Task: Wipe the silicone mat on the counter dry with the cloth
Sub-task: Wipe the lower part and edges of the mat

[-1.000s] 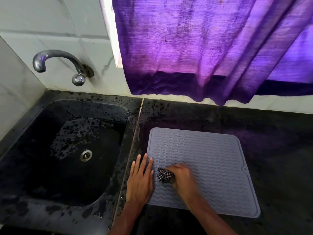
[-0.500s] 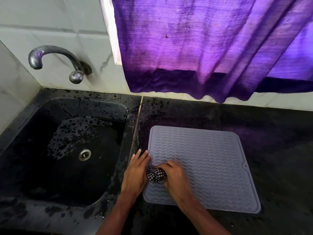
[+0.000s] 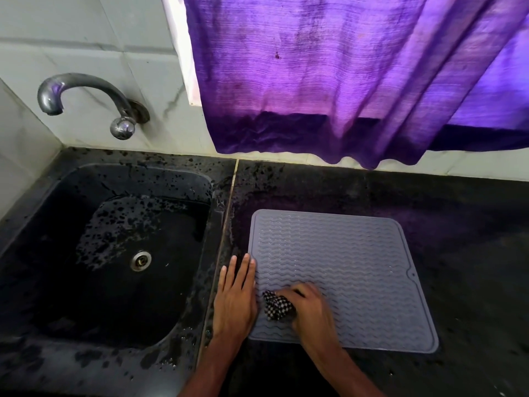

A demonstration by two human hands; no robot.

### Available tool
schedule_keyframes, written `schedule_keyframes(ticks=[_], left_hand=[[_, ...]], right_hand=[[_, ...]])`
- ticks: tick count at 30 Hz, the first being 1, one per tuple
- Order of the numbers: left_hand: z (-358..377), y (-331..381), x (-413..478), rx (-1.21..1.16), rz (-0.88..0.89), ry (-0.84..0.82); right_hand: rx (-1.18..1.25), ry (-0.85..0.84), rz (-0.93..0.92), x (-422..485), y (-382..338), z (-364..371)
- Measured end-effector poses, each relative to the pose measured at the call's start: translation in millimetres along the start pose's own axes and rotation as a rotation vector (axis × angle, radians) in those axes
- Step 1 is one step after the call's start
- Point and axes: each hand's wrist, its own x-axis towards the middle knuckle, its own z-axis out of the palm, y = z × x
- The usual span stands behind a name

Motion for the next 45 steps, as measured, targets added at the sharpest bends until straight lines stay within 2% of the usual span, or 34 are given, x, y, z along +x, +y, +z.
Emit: schedule_keyframes(ticks=[11,17,45], left_hand=[[-5,19,7,-0.096,-0.097,0.005],[3,37,7,-0.100,-0.038,-0.025],[7,36,4,-0.077,-0.045,0.004]], right_hand=[[0.017,0.068,0.022,-8,29,-15],[0.022,0.046,0.024,-3,35,-23],[-0.076,0.144,0.149,-37,117,-63]])
